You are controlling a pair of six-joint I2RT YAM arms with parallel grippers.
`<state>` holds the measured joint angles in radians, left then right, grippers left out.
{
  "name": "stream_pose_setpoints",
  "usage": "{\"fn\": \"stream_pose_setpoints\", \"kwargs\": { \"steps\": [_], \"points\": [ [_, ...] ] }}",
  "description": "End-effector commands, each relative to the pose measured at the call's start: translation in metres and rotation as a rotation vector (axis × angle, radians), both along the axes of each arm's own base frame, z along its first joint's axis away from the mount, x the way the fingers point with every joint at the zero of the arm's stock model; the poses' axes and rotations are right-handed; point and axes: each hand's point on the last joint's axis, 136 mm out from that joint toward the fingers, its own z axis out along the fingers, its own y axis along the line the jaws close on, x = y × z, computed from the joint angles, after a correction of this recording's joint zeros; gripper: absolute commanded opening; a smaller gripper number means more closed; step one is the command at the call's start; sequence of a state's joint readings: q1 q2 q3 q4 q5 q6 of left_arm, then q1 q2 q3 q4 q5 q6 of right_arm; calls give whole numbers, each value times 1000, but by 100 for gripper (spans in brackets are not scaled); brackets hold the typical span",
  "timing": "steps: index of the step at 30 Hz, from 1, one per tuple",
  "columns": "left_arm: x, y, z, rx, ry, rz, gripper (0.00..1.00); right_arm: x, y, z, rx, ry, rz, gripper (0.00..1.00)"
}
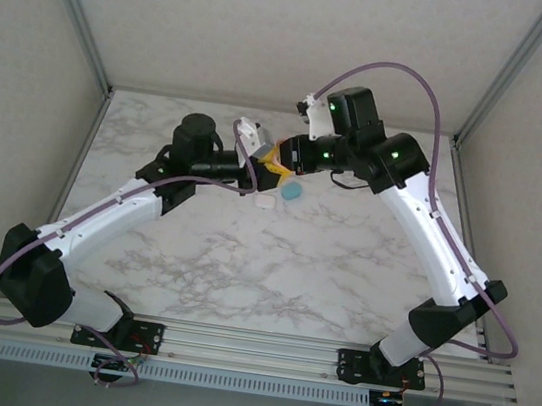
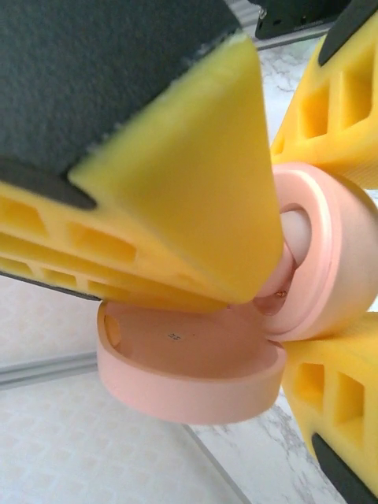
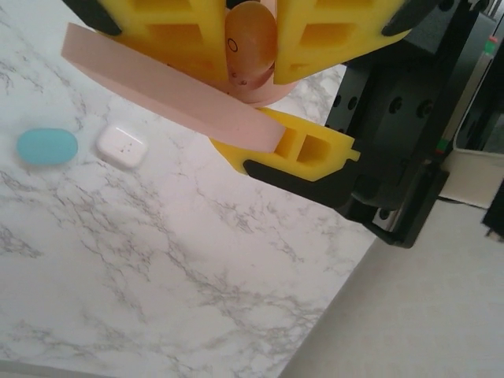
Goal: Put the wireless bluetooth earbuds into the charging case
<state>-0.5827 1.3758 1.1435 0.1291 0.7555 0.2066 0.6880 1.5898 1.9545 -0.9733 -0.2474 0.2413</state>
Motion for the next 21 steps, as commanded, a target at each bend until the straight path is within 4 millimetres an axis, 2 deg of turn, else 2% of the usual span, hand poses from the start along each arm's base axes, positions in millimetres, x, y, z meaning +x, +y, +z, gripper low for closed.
{"fn": "stream_pose_setpoints", "kwargs": {
  "steps": [1, 4, 11, 16, 21],
  "points": [
    [-14, -2, 17, -30, 17, -126, 7, -1, 2, 18, 45, -101, 25, 18],
    [-19, -4, 18, -30, 40, -177, 7, -3, 0, 24, 65, -141, 31, 18],
    [-18, -8, 17, -31, 96, -204, 7, -7, 2, 31, 104, -182, 52, 19],
    [-18, -8, 17, -33, 109, -206, 7, -4, -6, 33, 100, -228, 19, 18],
    [-24, -7, 19, -30, 129, -257, 7, -9, -11, 42, 110, -281, 31, 19]
  ]
}}
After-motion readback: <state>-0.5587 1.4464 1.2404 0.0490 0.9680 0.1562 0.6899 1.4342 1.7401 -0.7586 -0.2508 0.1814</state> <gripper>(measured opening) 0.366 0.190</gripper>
